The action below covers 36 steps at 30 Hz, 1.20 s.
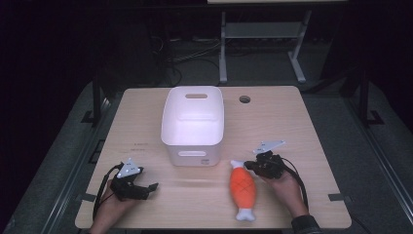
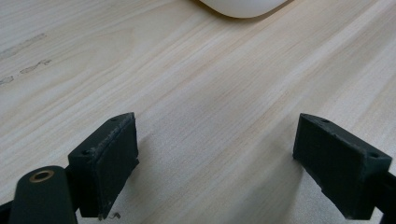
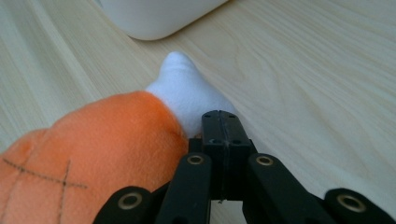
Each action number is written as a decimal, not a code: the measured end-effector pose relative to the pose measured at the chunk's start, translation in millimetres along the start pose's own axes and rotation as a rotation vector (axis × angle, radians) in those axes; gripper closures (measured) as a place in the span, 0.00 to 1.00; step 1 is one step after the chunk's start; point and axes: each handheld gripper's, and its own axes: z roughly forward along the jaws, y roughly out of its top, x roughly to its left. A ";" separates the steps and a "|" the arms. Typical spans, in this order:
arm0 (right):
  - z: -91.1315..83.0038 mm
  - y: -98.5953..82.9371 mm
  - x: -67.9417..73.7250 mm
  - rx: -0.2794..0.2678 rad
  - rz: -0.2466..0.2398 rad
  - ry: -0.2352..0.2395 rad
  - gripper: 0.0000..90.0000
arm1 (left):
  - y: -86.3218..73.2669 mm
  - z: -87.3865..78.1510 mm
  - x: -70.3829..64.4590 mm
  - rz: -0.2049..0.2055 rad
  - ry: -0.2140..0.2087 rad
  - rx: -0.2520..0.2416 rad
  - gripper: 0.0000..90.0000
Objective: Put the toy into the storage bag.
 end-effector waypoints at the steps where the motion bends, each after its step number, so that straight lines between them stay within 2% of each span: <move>1: 0.0 0.0 0.0 0.000 0.000 0.000 1.00 | 0.0 0.0 0.0 0.000 0.000 0.000 0.14; 20: 13.6 19.6 16.3 -0.013 -0.062 0.052 1.00 | 0.0 0.0 0.0 0.000 0.000 0.000 0.14; 27: 11.9 21.2 19.8 -0.022 -0.073 0.066 1.00 | 0.0 0.0 0.0 0.000 0.000 0.000 0.14; 34: 3.0 21.4 15.8 -0.020 -0.045 0.036 0.99 | 0.0 0.0 0.0 -0.001 0.000 0.000 0.14; 36: -0.8 20.7 13.4 -0.017 -0.030 0.031 0.96 | -0.1 0.0 -0.2 -0.003 0.000 0.000 0.15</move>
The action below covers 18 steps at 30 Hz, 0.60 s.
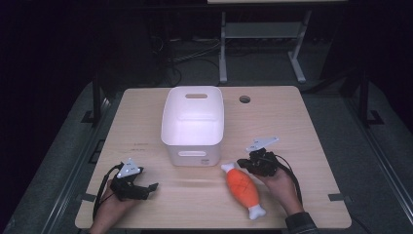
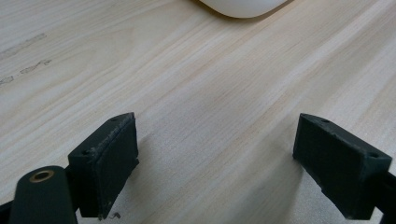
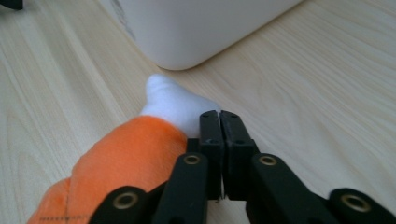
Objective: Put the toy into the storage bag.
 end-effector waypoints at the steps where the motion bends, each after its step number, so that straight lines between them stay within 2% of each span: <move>1: -2.4 -0.6 -1.0 0.002 0.013 -0.004 0.95 | 0.0 0.0 0.0 0.000 0.000 0.000 0.14; 8: -21.9 -7.0 -6.1 0.015 0.071 -0.051 0.76 | 0.1 0.0 0.2 0.003 0.001 0.000 0.14; 11: -29.7 -10.6 -7.3 0.033 0.105 -0.051 0.65 | 0.1 0.0 0.2 0.003 0.000 0.000 0.14; 18: -45.6 -21.5 -3.6 0.071 0.141 -0.062 0.43 | 0.0 0.0 0.0 0.000 0.000 0.000 0.14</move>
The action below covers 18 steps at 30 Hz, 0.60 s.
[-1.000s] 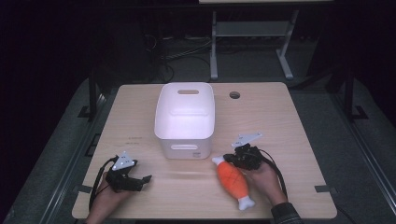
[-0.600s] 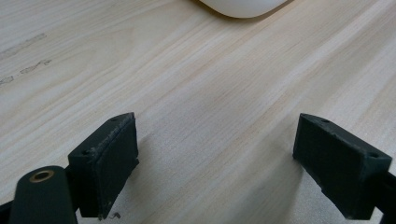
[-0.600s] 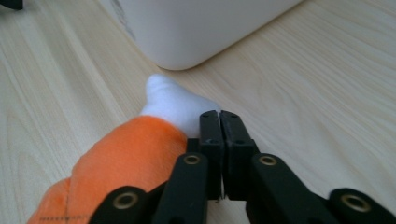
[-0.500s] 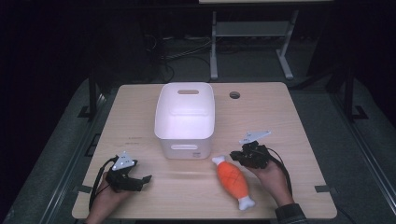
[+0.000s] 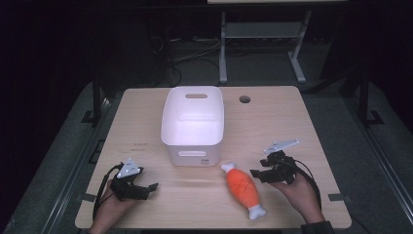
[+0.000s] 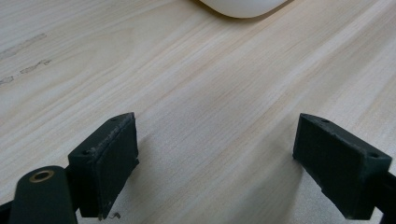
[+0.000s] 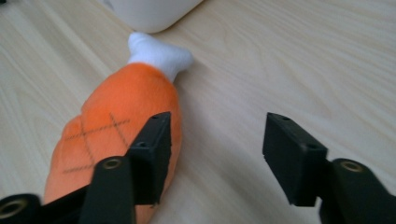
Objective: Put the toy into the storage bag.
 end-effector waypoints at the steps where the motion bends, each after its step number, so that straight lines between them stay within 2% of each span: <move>1: -2.1 -1.6 0.7 0.005 0.003 -0.001 0.41 | 0.0 0.0 0.0 0.000 0.000 0.000 0.14; 4: -7.2 -5.9 3.4 0.011 0.015 -0.004 0.31 | 0.0 0.0 0.1 0.002 0.001 0.000 0.14; 10: -13.9 -12.6 12.2 0.015 0.017 0.007 0.19 | 0.0 0.1 0.1 0.001 0.000 -0.001 0.14; 18: -10.8 -10.7 27.5 0.034 0.024 0.035 0.02 | 0.0 0.2 -0.1 -0.001 0.000 -0.003 0.14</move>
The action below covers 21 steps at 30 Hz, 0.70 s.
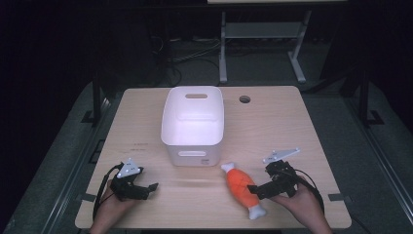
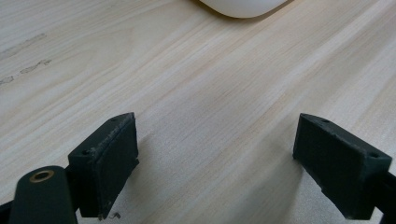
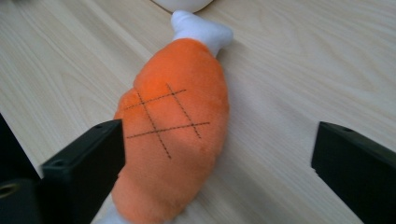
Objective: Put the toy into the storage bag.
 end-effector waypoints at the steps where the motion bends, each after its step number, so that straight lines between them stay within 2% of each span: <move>1: 1.4 0.5 0.8 0.002 -0.001 -0.002 0.02 | 0.0 0.0 0.0 0.000 0.000 0.000 0.14; 12: 21.5 9.1 15.7 0.033 -0.017 0.019 0.00 | 0.0 -0.2 0.0 0.001 0.000 0.003 0.15; 21: 40.0 11.1 18.5 0.062 -0.014 0.031 0.00 | 0.0 -0.2 0.2 0.004 0.000 0.004 0.15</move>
